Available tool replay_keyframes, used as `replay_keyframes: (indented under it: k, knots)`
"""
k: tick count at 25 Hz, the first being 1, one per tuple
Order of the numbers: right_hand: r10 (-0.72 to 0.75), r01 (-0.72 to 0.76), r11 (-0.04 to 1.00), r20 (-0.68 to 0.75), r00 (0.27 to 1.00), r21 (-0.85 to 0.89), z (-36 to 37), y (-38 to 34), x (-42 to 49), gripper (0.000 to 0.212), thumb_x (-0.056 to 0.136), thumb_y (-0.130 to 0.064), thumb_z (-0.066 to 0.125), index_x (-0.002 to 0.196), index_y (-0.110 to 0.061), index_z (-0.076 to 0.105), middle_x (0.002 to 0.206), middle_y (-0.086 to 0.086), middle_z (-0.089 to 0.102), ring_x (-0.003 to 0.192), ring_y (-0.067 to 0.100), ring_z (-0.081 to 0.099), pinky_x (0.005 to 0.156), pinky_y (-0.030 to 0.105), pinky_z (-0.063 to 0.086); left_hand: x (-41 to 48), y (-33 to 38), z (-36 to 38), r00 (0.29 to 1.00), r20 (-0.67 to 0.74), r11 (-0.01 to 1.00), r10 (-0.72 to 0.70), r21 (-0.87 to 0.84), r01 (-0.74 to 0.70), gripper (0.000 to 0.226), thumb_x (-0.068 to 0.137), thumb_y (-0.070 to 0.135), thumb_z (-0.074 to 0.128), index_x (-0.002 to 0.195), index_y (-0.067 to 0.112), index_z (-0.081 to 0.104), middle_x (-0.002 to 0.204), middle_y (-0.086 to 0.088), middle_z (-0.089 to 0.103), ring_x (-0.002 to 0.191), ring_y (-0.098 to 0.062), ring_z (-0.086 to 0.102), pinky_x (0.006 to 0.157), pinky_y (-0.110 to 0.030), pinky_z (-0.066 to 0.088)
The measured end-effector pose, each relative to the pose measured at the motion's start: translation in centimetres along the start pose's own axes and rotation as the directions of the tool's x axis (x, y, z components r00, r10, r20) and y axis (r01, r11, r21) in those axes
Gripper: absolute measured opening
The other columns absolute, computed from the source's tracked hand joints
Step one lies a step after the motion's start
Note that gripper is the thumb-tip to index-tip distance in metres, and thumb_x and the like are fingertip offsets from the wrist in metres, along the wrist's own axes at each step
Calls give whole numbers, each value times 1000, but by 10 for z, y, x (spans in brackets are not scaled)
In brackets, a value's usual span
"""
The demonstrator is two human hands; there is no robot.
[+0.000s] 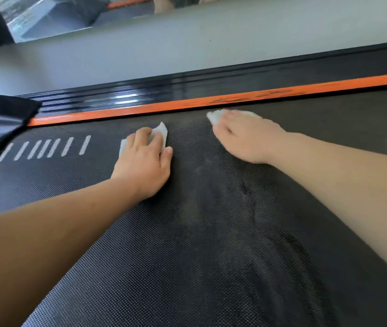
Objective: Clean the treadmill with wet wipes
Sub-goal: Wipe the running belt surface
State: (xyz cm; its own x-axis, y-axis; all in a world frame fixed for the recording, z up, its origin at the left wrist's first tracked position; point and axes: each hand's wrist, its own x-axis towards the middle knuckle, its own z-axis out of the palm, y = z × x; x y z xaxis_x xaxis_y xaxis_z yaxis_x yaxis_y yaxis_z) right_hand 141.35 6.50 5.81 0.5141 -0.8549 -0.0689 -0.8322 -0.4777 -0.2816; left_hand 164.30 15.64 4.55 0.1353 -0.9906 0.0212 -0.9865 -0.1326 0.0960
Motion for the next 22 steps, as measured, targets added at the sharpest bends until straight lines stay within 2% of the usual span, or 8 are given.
replay_keyframes:
  k: [2,5,8,11,15,19,21,22]
  knots:
    - [-105,105,994,-19,994,24,0,-13,-14,73,98,-64,14,158,-25,31,163,-7,34,150,14,31,117,46,34,-2,-7,-3,998,-51,997,40,62,-37,50,105,47,30,141,17,47,155,-9,29,141,-35,25,118,-47,26]
    - [-74,75,997,42,996,-8,4,-26,-23,78,96,-70,11,150,-22,41,158,-6,39,149,17,33,107,46,41,1,-14,-7,998,-18,997,64,47,-63,52,104,51,30,139,19,50,152,-4,34,139,-32,28,113,-46,32]
    - [-82,98,991,157,984,-96,12,-26,-22,75,98,-69,8,162,-31,19,172,-5,7,158,15,4,124,50,19,4,-17,1,988,124,995,96,-50,-90,63,100,59,21,147,21,39,163,-1,25,151,-26,16,122,-45,22]
    - [20,-5,993,128,992,-120,17,-30,-14,74,99,-69,6,164,-33,9,172,-1,-5,158,19,-5,125,48,7,7,-16,7,973,208,995,98,-16,-96,72,98,64,14,157,22,16,170,-5,2,157,-25,-4,126,-46,2]
    - [256,-247,963,80,963,-107,20,-32,-11,80,99,-69,4,164,-22,7,171,11,-5,158,29,-4,125,50,6,0,-13,-5,956,273,992,111,19,-121,69,98,62,4,160,32,8,170,6,-3,157,-18,-6,125,-52,1]
    - [343,-337,935,45,938,-111,20,-13,-20,76,103,-58,9,164,-12,6,171,13,-4,158,29,-2,127,46,5,-63,14,-11,838,309,886,449,-32,-462,70,100,59,5,163,27,-2,170,7,-9,156,-14,-13,127,-47,2]
    - [283,-277,955,48,958,-110,18,-8,-29,74,104,-54,13,163,-9,9,171,11,0,158,27,-1,127,46,7,-100,25,-7,722,354,779,595,-31,-627,69,102,58,8,162,27,-8,169,8,-15,154,-12,-19,127,-40,-7]
    - [197,-192,978,59,979,-80,14,-9,-36,71,105,-51,15,162,-9,15,172,9,5,158,25,2,126,47,11,-107,24,-6,710,360,769,606,-36,-638,68,102,59,8,161,29,-11,168,10,-17,154,-10,-21,126,-39,-9]
